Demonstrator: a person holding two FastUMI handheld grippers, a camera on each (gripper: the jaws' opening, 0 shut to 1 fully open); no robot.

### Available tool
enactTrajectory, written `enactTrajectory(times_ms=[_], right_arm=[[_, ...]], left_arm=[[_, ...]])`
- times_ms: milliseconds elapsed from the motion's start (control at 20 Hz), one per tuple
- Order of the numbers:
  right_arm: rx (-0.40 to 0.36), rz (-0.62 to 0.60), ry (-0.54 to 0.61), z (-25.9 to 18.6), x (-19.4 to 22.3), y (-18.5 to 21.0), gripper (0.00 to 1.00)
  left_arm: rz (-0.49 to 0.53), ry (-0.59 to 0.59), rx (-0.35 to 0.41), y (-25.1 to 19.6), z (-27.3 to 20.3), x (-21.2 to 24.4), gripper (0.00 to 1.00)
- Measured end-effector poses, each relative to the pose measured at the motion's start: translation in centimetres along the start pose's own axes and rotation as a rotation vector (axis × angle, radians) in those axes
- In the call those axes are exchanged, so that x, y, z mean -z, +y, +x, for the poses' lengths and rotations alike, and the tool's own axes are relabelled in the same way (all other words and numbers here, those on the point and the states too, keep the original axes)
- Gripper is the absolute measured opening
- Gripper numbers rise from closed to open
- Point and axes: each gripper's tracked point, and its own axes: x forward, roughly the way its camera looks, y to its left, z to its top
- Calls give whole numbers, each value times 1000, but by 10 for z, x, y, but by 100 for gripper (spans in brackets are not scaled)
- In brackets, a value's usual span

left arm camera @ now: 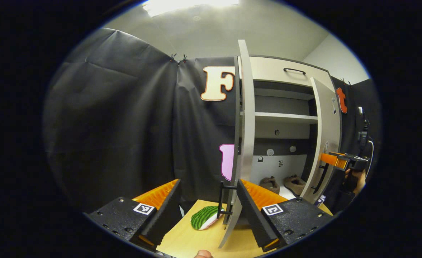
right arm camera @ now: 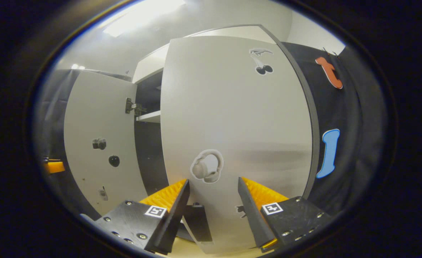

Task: Grab one shoe with the right hand and put it into the shoe cabinet, grab the other shoe with the left hand and put it into the shoe cabinet; then close the right door with the right hand and the left door with the left hand.

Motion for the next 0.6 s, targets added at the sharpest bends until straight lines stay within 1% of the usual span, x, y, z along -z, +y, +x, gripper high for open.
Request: enactTrajectory(times_ms=[100, 250, 400, 450, 500, 550, 600], right_arm=[[20, -9, -8, 6, 1, 3, 82], [49, -13, -19, 13, 1, 2, 81], [90, -51, -29, 24, 1, 1, 81], [103, -63, -33, 26, 2, 1, 81], [115, -68, -35, 28, 2, 1, 81], [127, -67, -38, 30, 3, 1, 81], [137, -66, -41, 32, 2, 1, 75]], left_arm=[[-10, 1, 24, -1, 6, 1, 94], [-4, 7, 51, 3, 29, 4, 94], [-14, 15, 98, 2, 38, 7, 94], [-20, 21, 109, 1, 41, 8, 89], [-21, 25, 119, 1, 43, 8, 93], [-23, 23, 128, 2, 44, 8, 94], [-22, 21, 141, 1, 45, 7, 94]])
